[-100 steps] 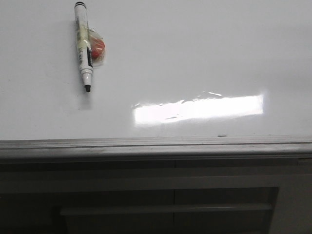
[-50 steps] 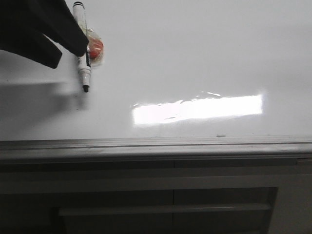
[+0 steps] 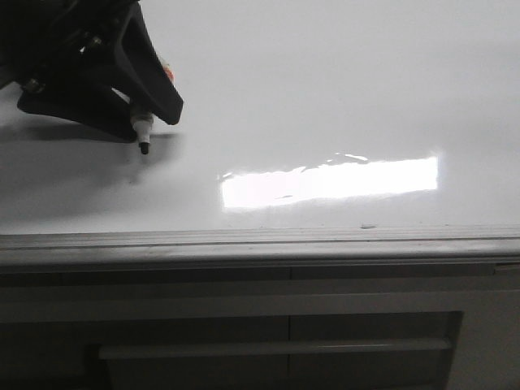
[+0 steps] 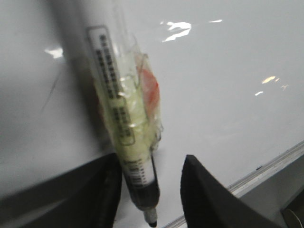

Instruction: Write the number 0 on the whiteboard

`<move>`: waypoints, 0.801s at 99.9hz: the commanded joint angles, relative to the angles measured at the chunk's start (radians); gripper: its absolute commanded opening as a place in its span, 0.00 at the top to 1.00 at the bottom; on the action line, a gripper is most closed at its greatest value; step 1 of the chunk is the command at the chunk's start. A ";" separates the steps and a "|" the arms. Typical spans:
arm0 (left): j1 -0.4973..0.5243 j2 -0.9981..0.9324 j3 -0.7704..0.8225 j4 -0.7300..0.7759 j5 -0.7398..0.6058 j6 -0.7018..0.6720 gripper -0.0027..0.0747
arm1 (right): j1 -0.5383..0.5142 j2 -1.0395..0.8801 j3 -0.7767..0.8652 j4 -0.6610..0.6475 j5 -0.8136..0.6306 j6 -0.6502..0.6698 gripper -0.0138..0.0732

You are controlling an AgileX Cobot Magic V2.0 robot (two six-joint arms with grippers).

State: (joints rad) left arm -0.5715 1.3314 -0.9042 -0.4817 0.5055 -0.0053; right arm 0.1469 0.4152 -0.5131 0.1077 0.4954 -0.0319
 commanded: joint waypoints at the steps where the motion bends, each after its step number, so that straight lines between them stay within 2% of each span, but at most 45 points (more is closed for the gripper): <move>1: 0.000 0.017 -0.022 0.007 -0.060 -0.009 0.65 | 0.001 0.013 -0.036 0.002 -0.085 -0.009 0.40; 11: 0.000 0.028 -0.022 0.021 -0.039 -0.009 0.77 | 0.001 0.013 -0.036 0.002 -0.083 -0.009 0.40; 13: 0.000 0.029 -0.022 0.029 -0.032 -0.009 0.83 | 0.001 0.013 -0.036 0.002 -0.083 -0.009 0.40; 23: 0.000 0.030 -0.022 0.075 -0.024 -0.007 0.99 | 0.001 0.013 -0.036 0.002 -0.078 -0.009 0.40; 36: 0.000 0.030 -0.022 0.092 -0.004 -0.007 0.99 | 0.003 0.013 -0.036 0.028 -0.071 -0.009 0.40; 44: -0.015 0.013 -0.022 0.092 0.014 0.027 0.99 | 0.014 0.013 -0.043 0.097 -0.057 -0.026 0.40; 51: -0.052 -0.017 -0.022 0.092 0.033 0.141 0.99 | 0.045 0.015 -0.068 0.185 -0.025 -0.152 0.40; 66: -0.166 -0.094 -0.022 0.095 0.086 0.411 0.99 | 0.155 0.063 -0.153 0.414 0.083 -0.521 0.40; 73: -0.223 -0.124 -0.022 0.107 0.095 0.516 0.99 | 0.205 0.109 -0.202 0.464 0.150 -0.593 0.40; 80: -0.275 -0.147 -0.022 0.134 0.097 0.588 0.99 | 0.245 0.163 -0.250 0.473 0.210 -0.609 0.40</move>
State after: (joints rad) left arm -0.7911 1.2375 -0.9007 -0.3629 0.6301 0.4732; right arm 0.3509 0.5164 -0.6868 0.5219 0.6953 -0.5652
